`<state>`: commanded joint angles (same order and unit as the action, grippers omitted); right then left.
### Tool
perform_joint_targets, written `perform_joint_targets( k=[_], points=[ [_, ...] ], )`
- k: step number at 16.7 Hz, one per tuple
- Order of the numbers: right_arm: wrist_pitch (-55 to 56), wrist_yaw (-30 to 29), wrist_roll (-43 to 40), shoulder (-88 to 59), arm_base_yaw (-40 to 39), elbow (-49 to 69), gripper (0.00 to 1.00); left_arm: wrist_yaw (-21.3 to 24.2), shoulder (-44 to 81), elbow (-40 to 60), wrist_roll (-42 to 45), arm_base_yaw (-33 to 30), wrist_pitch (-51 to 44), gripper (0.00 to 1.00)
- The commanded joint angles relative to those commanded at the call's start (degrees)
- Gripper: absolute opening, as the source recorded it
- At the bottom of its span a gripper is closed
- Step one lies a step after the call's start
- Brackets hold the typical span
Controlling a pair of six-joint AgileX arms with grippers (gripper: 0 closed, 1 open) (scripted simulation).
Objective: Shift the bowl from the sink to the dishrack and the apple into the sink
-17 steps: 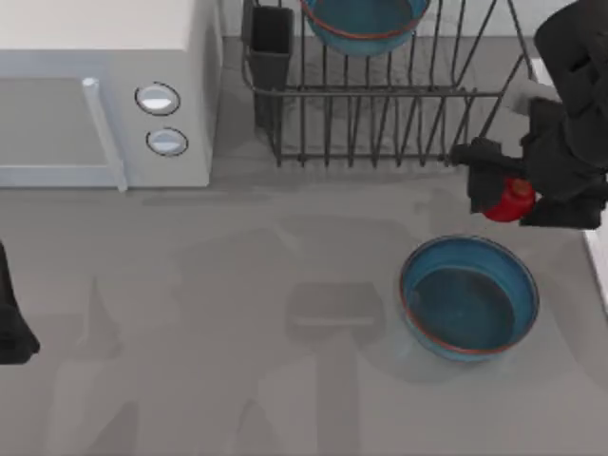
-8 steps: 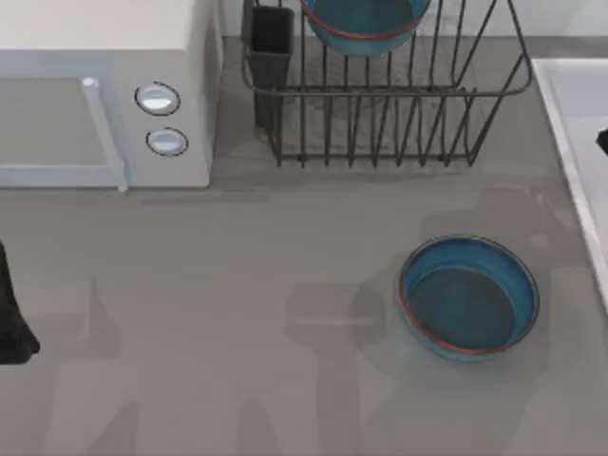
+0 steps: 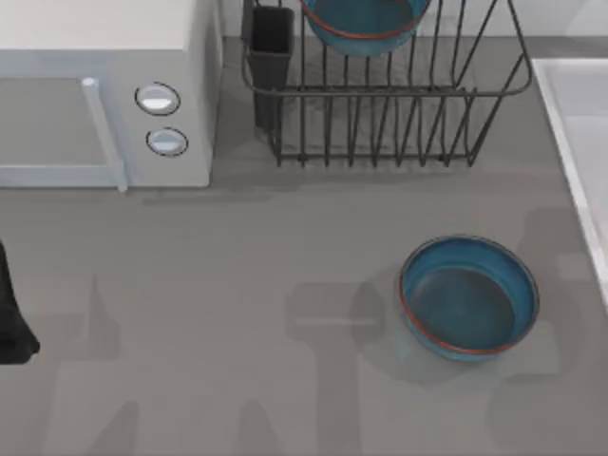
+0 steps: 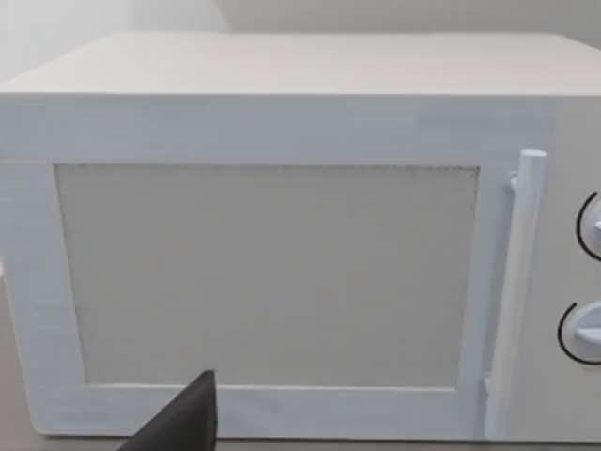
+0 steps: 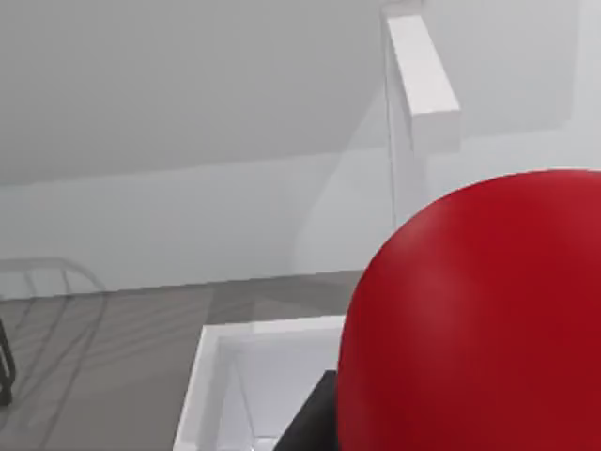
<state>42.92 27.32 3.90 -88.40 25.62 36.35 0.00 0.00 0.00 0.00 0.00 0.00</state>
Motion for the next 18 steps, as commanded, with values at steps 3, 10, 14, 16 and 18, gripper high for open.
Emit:
perform_joint_targets(
  k=[3,10,14,16,18],
  points=[
    [7.18,1.14,-2.24,2.21,3.60,-1.82,0.00,0.00,0.00,0.00,0.00,0.00,0.00,1.00],
    [8.85,1.35,-2.71,2.62,4.29,-1.99,0.00,0.00,0.00,0.00,0.00,0.00,0.00,1.00],
    [12.92,1.25,-2.62,-1.33,4.66,-2.41,0.00,0.00,0.00,0.00,0.00,0.00,0.00,1.00],
    [18.56,1.30,-2.64,-6.70,4.88,-2.96,0.00,0.00,0.00,0.00,0.00,0.00,0.00,1.00],
    [26.55,1.36,-2.73,-13.58,5.02,-3.75,0.00,0.00,0.00,0.00,0.00,0.00,0.00,1.00]
  ],
)
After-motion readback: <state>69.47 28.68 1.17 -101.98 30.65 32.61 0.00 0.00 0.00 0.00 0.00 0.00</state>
